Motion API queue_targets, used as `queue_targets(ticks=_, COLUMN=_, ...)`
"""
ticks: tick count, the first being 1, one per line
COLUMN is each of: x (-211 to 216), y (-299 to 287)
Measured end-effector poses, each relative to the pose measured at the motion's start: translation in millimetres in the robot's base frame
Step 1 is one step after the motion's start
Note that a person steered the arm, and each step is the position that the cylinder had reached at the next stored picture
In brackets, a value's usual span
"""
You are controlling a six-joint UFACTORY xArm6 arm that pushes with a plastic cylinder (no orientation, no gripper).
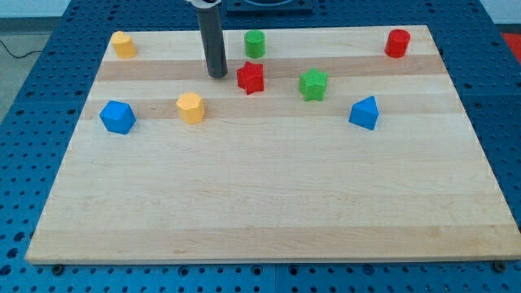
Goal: Push the red star to the right of the green star
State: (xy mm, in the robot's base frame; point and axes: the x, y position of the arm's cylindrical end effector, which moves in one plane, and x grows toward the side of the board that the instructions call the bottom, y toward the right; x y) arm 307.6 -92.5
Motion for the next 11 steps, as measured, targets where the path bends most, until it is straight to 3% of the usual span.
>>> queue_targets(ticks=5, x=41.2, y=2.3)
queue_targets(ticks=8, x=-5.5, y=124.9)
queue_targets(ticks=11, x=16.5, y=278.8)
